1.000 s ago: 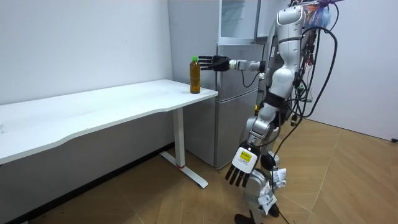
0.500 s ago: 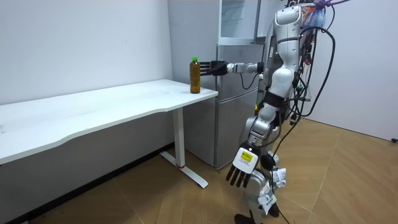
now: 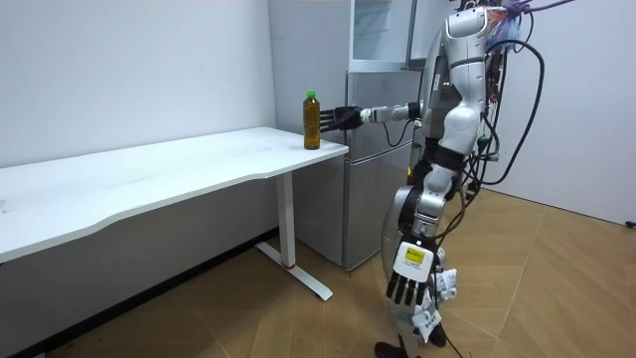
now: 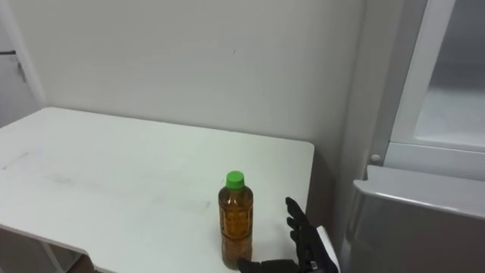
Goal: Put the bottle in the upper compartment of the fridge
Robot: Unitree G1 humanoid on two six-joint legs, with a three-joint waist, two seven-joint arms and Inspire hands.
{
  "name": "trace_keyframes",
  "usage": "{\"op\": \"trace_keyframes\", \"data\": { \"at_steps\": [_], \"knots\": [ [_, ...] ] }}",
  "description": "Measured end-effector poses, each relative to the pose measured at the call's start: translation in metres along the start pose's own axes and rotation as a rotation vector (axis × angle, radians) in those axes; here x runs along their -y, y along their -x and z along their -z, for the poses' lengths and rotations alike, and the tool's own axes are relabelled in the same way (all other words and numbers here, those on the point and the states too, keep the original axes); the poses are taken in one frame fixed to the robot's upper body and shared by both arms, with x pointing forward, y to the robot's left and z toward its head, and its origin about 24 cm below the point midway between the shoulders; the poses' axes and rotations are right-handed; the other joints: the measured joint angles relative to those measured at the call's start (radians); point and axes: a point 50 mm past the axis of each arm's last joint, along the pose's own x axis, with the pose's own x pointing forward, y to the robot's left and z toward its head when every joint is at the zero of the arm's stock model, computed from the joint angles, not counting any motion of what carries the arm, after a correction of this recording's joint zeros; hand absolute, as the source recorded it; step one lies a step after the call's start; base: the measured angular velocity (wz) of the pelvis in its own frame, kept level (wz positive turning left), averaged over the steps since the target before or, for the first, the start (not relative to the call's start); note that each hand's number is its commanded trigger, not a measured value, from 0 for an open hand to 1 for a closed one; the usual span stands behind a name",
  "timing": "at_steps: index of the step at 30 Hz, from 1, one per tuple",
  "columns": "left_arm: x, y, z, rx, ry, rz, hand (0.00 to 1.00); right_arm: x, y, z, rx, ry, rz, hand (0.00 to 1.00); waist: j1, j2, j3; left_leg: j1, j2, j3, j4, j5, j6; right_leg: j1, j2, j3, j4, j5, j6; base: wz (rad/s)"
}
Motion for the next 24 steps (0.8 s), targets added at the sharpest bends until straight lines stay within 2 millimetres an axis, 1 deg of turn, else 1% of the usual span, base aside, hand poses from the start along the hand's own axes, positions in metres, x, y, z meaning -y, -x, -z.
{"op": "trace_keyframes", "data": {
  "at_steps": [4,6,10,12,15,18,20,23,24],
  "knots": [
    [0.001,0.0,0.0,0.0,-0.01,0.004,0.0,-0.001,-0.002,-0.003,0.011,0.0,-0.006,0.0,0.011,0.001,-0.0009,-0.001,0.0,-0.003,0.0,0.0,0.0,-0.002,-0.001,-0.007,0.0,0.0,0.0,0.02],
    [0.002,0.0,0.001,-0.003,-0.017,0.005,0.0,-0.001,-0.004,-0.005,0.015,-0.01,-0.008,0.0,0.014,-0.003,-0.002,-0.009,-0.002,-0.013,0.0,0.0,0.0,-0.004,-0.002,-0.016,0.0,-0.002,0.002,0.11],
    [0.004,0.001,0.007,-0.024,-0.029,0.012,0.0,-0.004,-0.013,-0.008,0.006,-0.025,-0.007,0.0,0.016,-0.01,-0.0032,-0.014,-0.004,-0.028,0.0,0.0,0.0,-0.004,-0.004,-0.027,0.002,-0.003,0.003,0.09],
    [0.005,0.002,0.012,-0.03,-0.033,0.021,0.0,-0.004,-0.019,-0.012,0.011,-0.037,-0.006,0.0,0.014,-0.014,-0.0033,-0.019,-0.011,-0.046,0.003,0.001,0.001,-0.004,-0.006,-0.037,0.001,-0.005,0.006,0.18],
    [0.005,0.002,0.017,-0.043,-0.047,0.033,0.0,-0.004,-0.022,-0.017,0.024,-0.049,-0.004,0.0,0.017,-0.016,-0.0044,-0.028,-0.017,-0.055,0.007,0.002,0.004,-0.003,-0.011,-0.048,0.002,-0.008,0.01,0.16],
    [0.005,0.002,0.018,-0.045,-0.047,0.037,0.0,-0.004,-0.023,-0.019,0.027,-0.048,-0.002,0.0,0.022,-0.016,-0.004,-0.029,-0.017,-0.057,0.008,0.003,0.005,-0.004,-0.015,-0.051,0.007,-0.009,0.013,0.06],
    [0.005,0.002,0.017,-0.043,-0.047,0.038,0.0,-0.004,-0.023,-0.019,0.027,-0.053,-0.002,0.0,0.021,-0.014,-0.0028,-0.03,-0.017,-0.071,0.011,0.003,0.005,-0.005,-0.019,-0.056,0.014,-0.011,0.015,0.1],
    [0.006,0.002,0.016,-0.036,-0.048,0.046,0.0,-0.004,-0.023,-0.019,0.025,-0.065,-0.004,0.0,0.023,-0.012,-0.0015,-0.041,-0.018,-0.072,0.013,0.003,0.005,-0.012,-0.02,-0.057,0.019,-0.011,0.016,0.04],
    [0.006,0.002,0.015,-0.034,-0.05,0.049,0.0,-0.005,-0.024,-0.02,0.028,-0.065,-0.005,0.0,0.022,-0.012,-0.0019,-0.046,-0.018,-0.072,0.014,0.006,0.01,-0.02,-0.021,-0.057,0.021,-0.011,0.015,0.0]
  ]
}}
